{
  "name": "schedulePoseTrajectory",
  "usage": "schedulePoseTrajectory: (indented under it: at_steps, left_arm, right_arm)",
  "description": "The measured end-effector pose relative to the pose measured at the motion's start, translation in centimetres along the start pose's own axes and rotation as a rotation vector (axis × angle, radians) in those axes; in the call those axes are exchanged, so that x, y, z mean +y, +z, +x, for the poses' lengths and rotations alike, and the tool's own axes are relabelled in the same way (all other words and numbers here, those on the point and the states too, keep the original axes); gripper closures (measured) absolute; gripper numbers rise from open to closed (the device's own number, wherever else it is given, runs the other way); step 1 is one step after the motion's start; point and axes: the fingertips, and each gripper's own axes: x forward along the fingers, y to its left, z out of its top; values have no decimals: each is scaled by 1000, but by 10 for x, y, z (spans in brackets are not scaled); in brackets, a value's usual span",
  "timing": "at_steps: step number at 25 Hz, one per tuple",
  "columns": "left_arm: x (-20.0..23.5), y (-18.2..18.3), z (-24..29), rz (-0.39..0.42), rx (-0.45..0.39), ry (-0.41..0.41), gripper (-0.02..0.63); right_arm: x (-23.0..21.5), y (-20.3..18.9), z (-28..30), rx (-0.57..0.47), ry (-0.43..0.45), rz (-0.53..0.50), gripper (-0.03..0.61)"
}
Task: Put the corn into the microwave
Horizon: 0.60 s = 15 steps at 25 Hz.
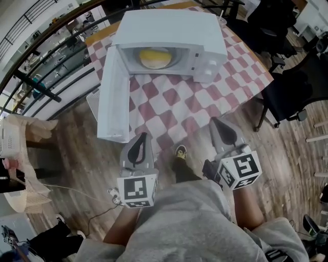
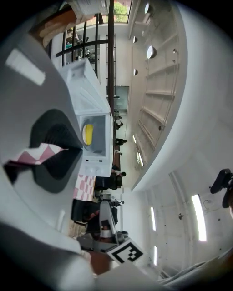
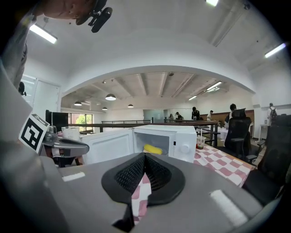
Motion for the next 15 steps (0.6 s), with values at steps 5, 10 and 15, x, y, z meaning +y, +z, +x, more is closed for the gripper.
schedulePoseTrajectory:
  at_steps: [5, 10, 15]
  left_arm:
    - [17, -15, -82, -35, -31, 46, 603]
    - [25, -24, -149, -50, -61, 78, 603]
    - [18, -36, -195, -76, -57, 75, 603]
  right_arm:
    - [51, -6, -47, -11, -11, -49, 578]
    - [93, -22, -93, 14, -10, -59, 578]
    - [117, -32, -135, 29, -25, -70, 578]
